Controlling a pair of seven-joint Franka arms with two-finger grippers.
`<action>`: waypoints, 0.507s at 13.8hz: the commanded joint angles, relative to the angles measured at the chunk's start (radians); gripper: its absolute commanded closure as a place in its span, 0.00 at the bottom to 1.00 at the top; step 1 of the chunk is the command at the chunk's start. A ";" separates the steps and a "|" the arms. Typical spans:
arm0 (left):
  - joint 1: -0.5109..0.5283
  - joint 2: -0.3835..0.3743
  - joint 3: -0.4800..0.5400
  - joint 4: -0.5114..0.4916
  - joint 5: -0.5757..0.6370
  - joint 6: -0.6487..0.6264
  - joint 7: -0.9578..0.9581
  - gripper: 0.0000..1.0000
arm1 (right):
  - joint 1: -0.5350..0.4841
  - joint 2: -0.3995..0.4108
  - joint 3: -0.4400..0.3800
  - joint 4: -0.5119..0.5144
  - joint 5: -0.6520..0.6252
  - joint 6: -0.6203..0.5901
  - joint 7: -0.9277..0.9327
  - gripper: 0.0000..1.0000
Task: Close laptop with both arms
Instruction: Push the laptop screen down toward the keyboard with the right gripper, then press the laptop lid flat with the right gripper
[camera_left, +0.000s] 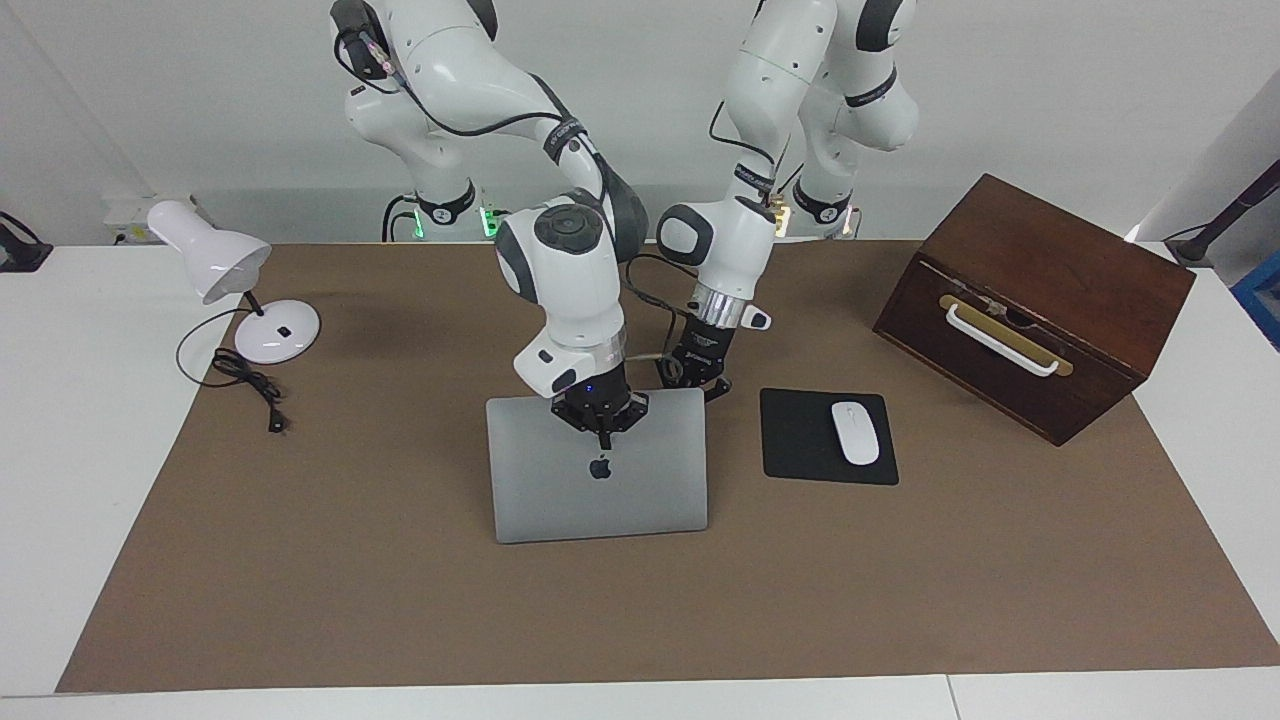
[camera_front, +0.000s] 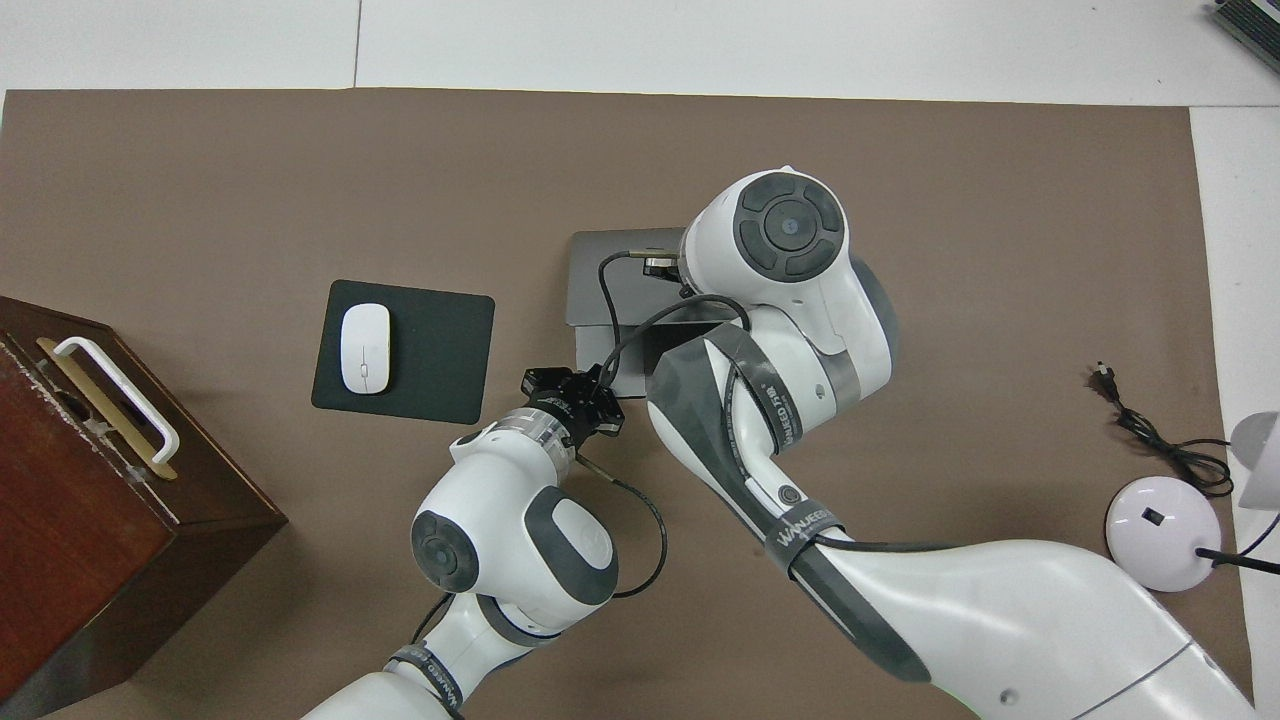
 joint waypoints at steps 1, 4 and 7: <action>-0.021 0.065 0.008 -0.005 -0.017 -0.003 -0.005 1.00 | -0.009 -0.023 0.008 -0.051 0.023 0.024 0.020 1.00; -0.027 0.065 0.008 -0.005 -0.017 -0.003 -0.003 1.00 | -0.009 -0.021 0.008 -0.059 0.023 0.021 0.019 1.00; -0.027 0.065 0.008 -0.005 -0.017 -0.003 -0.003 1.00 | -0.007 -0.020 0.008 -0.069 0.024 0.020 0.019 1.00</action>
